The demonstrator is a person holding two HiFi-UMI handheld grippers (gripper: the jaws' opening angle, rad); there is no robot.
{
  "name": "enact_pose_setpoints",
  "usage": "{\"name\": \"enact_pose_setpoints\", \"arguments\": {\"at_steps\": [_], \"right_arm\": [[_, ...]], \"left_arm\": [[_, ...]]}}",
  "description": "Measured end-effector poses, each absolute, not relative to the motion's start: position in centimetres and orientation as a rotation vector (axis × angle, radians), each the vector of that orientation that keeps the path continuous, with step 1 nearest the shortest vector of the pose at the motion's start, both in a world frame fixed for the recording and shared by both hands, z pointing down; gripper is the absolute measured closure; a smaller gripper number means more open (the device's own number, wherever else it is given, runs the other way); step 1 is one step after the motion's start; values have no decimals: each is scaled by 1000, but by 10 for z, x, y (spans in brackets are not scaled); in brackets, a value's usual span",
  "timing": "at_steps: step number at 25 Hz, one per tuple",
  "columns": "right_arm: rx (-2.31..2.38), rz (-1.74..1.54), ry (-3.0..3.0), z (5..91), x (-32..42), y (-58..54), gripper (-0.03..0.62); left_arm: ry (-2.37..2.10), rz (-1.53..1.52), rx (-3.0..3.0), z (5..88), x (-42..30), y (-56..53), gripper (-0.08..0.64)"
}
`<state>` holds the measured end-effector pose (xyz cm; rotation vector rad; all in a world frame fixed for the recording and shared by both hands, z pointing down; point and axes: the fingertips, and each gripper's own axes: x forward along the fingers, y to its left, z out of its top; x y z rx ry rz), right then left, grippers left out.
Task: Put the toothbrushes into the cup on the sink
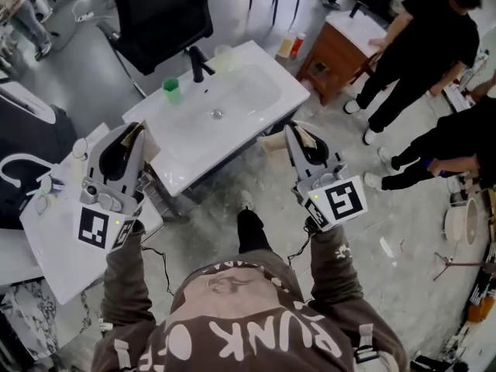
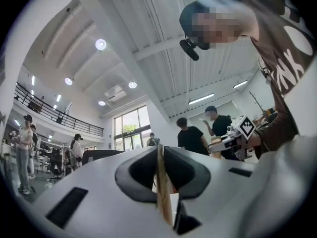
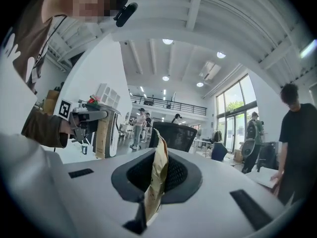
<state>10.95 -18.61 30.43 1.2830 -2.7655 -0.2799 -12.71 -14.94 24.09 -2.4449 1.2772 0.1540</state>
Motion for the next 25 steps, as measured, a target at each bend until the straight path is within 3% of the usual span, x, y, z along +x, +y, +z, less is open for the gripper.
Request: {"name": "enact_pose_setpoints", "arguments": {"at_steps": [12, 25], "right_arm": [[925, -254, -2901, 320, 100, -471, 581], [782, -257, -2906, 367, 32, -610, 581]], "left_arm": [[1605, 60, -2314, 234, -106, -331, 521], [1717, 21, -2247, 242, -114, -396, 520]]}}
